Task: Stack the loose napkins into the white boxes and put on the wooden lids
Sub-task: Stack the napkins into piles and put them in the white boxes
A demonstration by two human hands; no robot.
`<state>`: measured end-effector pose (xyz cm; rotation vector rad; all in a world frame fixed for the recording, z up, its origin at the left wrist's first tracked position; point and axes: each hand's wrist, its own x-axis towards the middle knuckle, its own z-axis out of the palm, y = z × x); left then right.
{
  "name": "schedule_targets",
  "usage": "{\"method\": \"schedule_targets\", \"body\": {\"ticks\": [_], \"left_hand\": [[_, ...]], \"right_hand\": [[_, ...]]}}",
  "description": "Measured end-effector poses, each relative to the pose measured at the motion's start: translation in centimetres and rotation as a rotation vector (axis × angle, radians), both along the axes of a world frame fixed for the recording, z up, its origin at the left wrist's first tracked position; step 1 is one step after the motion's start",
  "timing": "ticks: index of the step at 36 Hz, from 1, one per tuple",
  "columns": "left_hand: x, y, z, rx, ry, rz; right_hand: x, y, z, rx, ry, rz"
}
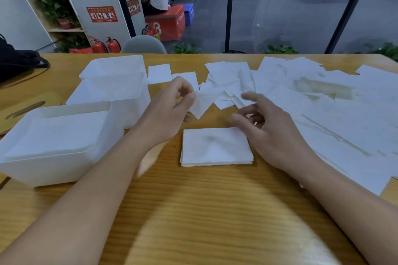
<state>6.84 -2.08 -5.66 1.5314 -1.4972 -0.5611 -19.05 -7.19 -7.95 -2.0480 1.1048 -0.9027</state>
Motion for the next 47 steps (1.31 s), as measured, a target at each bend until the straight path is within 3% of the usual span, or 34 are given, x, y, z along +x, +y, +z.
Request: {"method": "schedule_targets", "body": {"ticks": [3,8,14,19,28,35,47], "left_hand": [[-0.5,0.2,0.0,0.012,0.053,-0.182],[-0.9,0.7,0.0,0.075,-0.142,-0.296],[-1.5,1.0,0.3,0.111,0.05,-0.223],[-1.1,0.5,-0.3,0.283,0.157,-0.149],[0.2,1.1,0.8,0.342,0.209,-0.249],[0.4,1.3,1.0,0.443,0.031,-0.259],[0.7,1.1,0.9,0.433,-0.131,-0.2]], "right_hand": [[-0.1,-0.1,0.9,0.136,-0.179,-0.003],[-0.2,-0.5,1.4,0.402,-0.444,-0.008],[-0.4,-0.3,0.8,0.311,-0.409,-0.025],[0.1,0.2,1.1,0.305,-0.476,-0.006],[-0.4,-0.4,0.6,0.223,-0.323,0.0],[-0.7,-0.4,-0.2,0.132,-0.096,0.038],[0.3,0.0,-1.2,0.024,0.004,0.026]]}}
